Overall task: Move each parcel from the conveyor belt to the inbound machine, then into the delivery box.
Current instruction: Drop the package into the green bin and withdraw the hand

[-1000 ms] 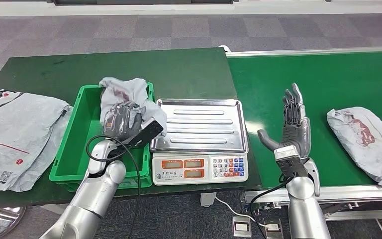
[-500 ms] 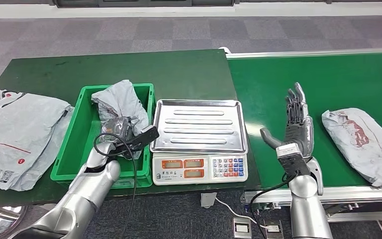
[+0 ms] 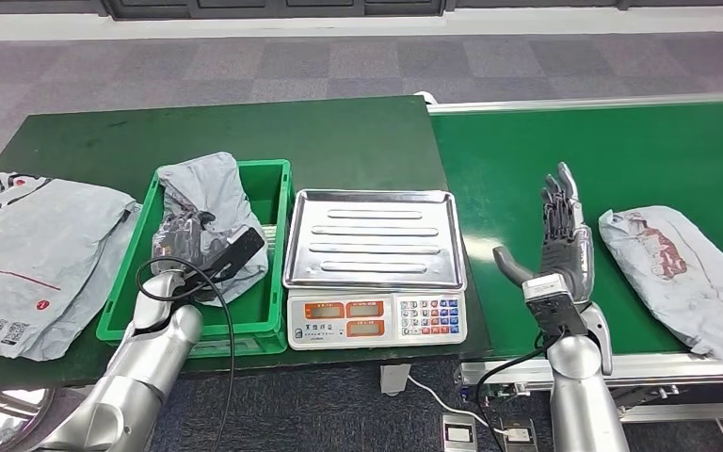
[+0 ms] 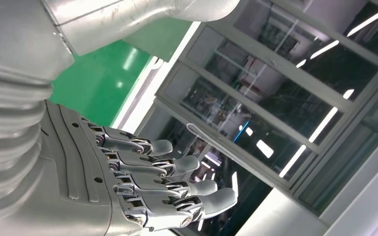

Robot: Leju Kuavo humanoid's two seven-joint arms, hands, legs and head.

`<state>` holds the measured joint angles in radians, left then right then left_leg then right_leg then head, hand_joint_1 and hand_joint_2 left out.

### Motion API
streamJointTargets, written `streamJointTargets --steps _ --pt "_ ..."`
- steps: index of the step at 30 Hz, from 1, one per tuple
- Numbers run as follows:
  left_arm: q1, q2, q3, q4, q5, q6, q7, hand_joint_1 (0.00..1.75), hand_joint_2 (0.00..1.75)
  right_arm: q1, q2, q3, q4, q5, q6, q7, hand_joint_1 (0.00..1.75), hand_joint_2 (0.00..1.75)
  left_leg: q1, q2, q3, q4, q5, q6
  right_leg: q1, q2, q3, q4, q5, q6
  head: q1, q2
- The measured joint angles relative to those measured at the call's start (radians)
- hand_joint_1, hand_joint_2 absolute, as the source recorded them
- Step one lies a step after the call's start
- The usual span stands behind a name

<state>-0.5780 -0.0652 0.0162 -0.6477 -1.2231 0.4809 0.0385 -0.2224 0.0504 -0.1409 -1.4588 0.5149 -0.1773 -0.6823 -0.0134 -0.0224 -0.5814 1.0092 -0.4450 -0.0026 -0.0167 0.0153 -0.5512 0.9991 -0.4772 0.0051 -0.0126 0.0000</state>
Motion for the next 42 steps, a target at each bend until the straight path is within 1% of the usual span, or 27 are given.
streamJointTargets --steps 3,4,8,10,12,16,18,20,24,36,40,42 --pt "0.024 -0.018 0.022 -0.046 0.141 0.076 -0.144 0.0 1.75 0.003 0.001 -0.009 0.0 -0.003 -0.016 0.002 0.0 1.75 0.0 -0.003 0.0 0.0 0.0 0.0 0.0 -0.003 0.001 0.0 -0.001 0.0 0.0 0.0" --pt "0.035 -0.024 0.027 -0.057 0.174 0.092 -0.176 0.0 1.75 0.004 0.001 -0.011 0.0 -0.003 -0.019 0.002 0.0 1.75 0.0 -0.004 0.0 0.0 0.0 0.0 0.0 -0.005 0.0 0.0 -0.001 0.0 0.0 0.0" --pt "0.067 -0.042 0.04 -0.092 0.242 0.123 -0.236 0.0 0.0 0.006 0.001 -0.015 0.0 -0.003 -0.025 0.002 0.0 1.75 0.0 -0.004 -0.002 0.0 0.002 -0.001 0.0 -0.006 -0.001 0.0 0.001 -0.001 0.0 0.0" --pt "0.078 -0.05 0.05 -0.111 0.294 0.165 -0.288 0.0 0.0 0.006 0.001 -0.016 0.0 -0.005 -0.029 0.003 0.0 1.75 0.0 -0.004 -0.003 0.0 0.003 -0.001 0.0 -0.005 -0.001 0.0 0.001 -0.001 0.0 0.0" --pt "0.09 -0.063 0.065 -0.136 0.352 0.202 -0.366 0.0 0.0 0.004 0.001 -0.017 0.0 -0.011 -0.034 0.004 0.0 1.75 0.0 -0.004 -0.004 0.0 0.003 0.0 0.0 -0.005 -0.002 0.0 0.002 -0.001 0.0 0.0" --pt "0.115 -0.104 0.114 -0.195 0.456 0.212 -0.551 0.0 0.0 -0.011 0.001 -0.018 0.003 -0.021 -0.044 0.004 0.0 1.75 0.0 -0.004 -0.008 0.001 0.003 0.0 0.0 -0.005 -0.006 0.0 0.003 0.0 0.0 0.0" --pt "0.125 -0.121 0.129 -0.223 0.527 0.212 -0.611 0.0 0.0 -0.018 0.001 -0.018 0.007 -0.021 -0.048 0.004 0.0 1.75 0.0 -0.003 -0.009 0.001 0.003 0.0 0.0 -0.004 -0.008 0.0 0.003 0.0 0.0 0.0" --pt "0.133 -0.132 0.135 -0.248 0.585 0.212 -0.65 0.0 0.0 -0.025 0.001 -0.018 0.011 -0.022 -0.052 0.002 0.0 1.75 0.0 -0.003 -0.011 0.001 0.002 0.0 0.0 -0.004 -0.009 0.0 0.003 0.0 0.0 0.0" --pt "0.142 -0.149 0.152 -0.296 0.622 0.212 -0.685 0.0 0.0 -0.038 0.001 -0.018 0.017 -0.023 -0.054 0.002 0.0 1.75 0.0 -0.003 -0.014 0.001 0.002 0.0 0.0 -0.003 -0.012 0.0 0.003 0.0 0.0 0.0" --pt "0.153 -0.167 0.166 -0.342 0.636 0.212 -0.693 0.0 0.0 -0.047 0.001 -0.018 0.021 -0.023 -0.054 0.002 0.0 1.75 0.0 -0.003 -0.016 0.001 0.002 0.0 0.0 -0.003 -0.014 0.0 0.003 0.0 0.0 0.0" --pt "0.16 -0.172 0.168 -0.375 0.727 0.212 -0.73 0.0 0.0 -0.048 0.001 -0.018 0.022 -0.025 -0.058 0.002 0.0 1.75 0.0 -0.003 -0.016 0.001 0.002 0.0 0.0 -0.003 -0.015 0.0 0.003 0.0 0.0 0.0" --pt "0.162 -0.173 0.168 -0.39 0.748 0.212 -0.737 0.0 0.0 -0.049 0.001 -0.018 0.023 -0.025 -0.059 0.002 0.0 1.75 0.0 -0.003 -0.016 0.001 0.002 0.0 0.0 -0.003 -0.015 0.0 0.003 0.0 0.0 0.0"
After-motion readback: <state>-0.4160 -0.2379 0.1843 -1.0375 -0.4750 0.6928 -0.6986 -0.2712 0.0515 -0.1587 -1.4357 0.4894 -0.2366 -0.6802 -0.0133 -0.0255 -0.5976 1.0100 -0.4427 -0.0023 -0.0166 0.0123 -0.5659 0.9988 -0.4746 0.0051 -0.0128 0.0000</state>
